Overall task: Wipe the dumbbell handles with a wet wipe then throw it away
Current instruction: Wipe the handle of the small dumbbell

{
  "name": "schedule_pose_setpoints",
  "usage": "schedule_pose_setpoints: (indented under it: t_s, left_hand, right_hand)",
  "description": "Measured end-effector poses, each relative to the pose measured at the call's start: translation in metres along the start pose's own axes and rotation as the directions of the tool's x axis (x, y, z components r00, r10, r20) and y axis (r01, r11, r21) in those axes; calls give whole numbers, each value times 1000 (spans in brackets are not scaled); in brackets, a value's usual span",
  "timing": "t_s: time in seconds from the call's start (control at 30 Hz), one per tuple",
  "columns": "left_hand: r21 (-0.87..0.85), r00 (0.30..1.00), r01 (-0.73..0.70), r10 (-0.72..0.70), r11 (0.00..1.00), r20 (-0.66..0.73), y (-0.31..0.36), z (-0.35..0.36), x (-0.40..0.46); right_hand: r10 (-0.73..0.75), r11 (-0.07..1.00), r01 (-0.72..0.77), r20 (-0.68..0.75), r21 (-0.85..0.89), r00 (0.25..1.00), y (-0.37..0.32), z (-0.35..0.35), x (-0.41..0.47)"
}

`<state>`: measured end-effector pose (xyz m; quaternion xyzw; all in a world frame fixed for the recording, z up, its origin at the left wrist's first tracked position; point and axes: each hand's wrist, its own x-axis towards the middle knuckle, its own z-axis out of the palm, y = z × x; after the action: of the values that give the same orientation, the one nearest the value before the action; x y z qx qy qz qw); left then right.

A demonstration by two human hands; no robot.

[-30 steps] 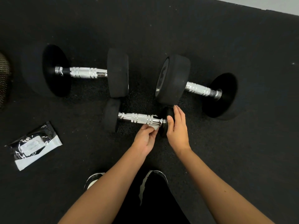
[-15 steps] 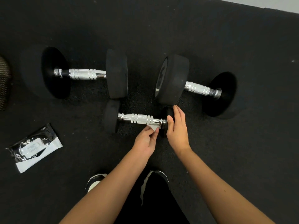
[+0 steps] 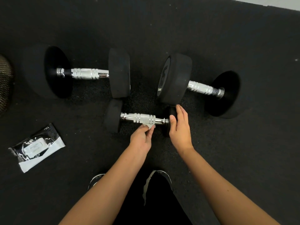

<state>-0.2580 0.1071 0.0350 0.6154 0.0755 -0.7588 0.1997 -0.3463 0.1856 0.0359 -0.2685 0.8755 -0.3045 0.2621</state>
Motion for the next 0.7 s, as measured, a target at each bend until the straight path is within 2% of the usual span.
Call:
schedule_pose_setpoints:
  t_s: [0.1,0.37,0.43,0.47,0.5,0.53,0.57,0.6,0.63,0.67,0.7]
  left_hand:
    - [-29,998,-17,15,999,-53,2,4,2]
    - [-32,997,-19,17,999,-69,4,2,-22]
    - [65,993,-107,110,992,-39,4,3,-27]
    - [152,980,-194,197,969,-6,4,3,-30]
    - [275,945,-325,325,905,46,6,1,-31]
    - [436,858,-502,492,747,145,8,-2,-33]
    - [577,697,-677,649,457,305,13,-7,-34]
    - [632,497,-768,717,101,489,19,-13,-35]
    - [610,319,-762,693,-218,647,25,-18,-31]
    - [560,206,-701,626,-442,752,31,-22,-25]
    - [526,176,-628,554,-573,814,37,-24,-20]
  right_hand:
    - [1,1000,-1,6,-1,1000,0,0,0]
    - [8,1000,-8,4,11,1000,0,0,-1]
    - [5,1000,-5,1,10,1000,-1,0,-1]
    - [5,1000,-5,0,7,1000,-1,-1,-1]
    - [6,1000,-6,1,5,1000,-1,-1,-1]
    - [8,1000,-8,4,5,1000,-1,-1,0]
    - [10,1000,-10,6,6,1000,-1,-2,0]
    - [12,1000,-12,8,7,1000,-1,-2,0]
    - [12,1000,-12,9,9,1000,-2,-2,-1]
    - [12,1000,-12,10,9,1000,-2,-1,-1]
    - [12,1000,-12,9,10,1000,-2,-1,-1]
